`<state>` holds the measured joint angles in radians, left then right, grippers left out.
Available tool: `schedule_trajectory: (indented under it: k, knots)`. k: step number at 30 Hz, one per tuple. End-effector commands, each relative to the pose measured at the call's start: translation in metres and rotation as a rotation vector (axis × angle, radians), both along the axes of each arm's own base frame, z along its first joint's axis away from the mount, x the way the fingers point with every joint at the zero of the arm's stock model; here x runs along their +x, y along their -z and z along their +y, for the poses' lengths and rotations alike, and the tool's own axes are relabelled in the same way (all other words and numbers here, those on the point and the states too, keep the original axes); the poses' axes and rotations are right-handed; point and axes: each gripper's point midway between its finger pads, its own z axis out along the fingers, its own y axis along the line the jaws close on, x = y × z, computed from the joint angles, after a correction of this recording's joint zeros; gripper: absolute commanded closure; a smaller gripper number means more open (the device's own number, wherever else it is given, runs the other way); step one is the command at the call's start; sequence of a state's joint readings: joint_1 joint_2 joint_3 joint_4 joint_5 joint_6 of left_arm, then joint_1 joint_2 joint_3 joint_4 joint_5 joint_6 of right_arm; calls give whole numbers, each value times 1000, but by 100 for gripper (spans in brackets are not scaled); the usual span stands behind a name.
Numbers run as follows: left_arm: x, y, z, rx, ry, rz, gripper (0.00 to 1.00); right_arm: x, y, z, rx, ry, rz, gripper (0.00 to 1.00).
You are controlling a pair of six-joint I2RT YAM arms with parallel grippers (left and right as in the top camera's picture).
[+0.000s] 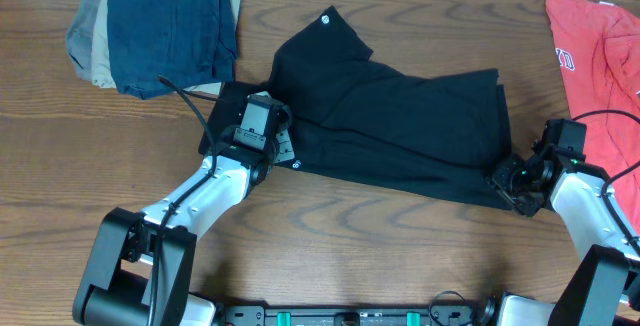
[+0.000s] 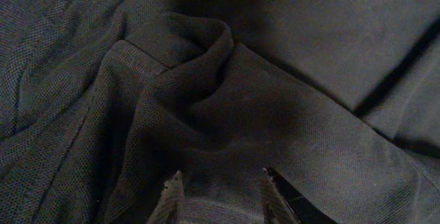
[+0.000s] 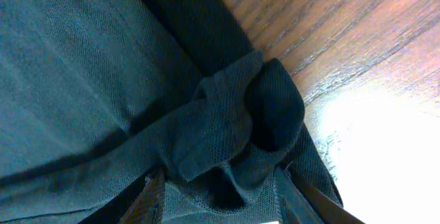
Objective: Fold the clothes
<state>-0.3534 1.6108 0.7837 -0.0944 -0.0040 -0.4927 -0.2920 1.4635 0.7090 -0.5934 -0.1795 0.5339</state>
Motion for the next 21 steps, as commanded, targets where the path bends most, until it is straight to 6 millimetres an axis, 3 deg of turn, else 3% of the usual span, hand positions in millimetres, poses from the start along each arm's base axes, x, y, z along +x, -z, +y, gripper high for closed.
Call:
schedule_trajectory:
  k: [1,6,11,17,21]
  knots:
    - [0,0,6,21,-3,-2,61,2,0,1,-12,-5,-7,51]
    - [-1,2,6,23,-4,5,61,4,0,0,-15,-5,-14,66]
    - [-2,4,6,25,-4,9,61,12,-3,-2,-24,-2,-51,76]
    - [-2,3,6,25,-4,9,61,16,-4,-4,-21,25,-65,99]
    - [-1,3,6,25,-4,9,60,25,-7,-6,-32,26,-104,99]
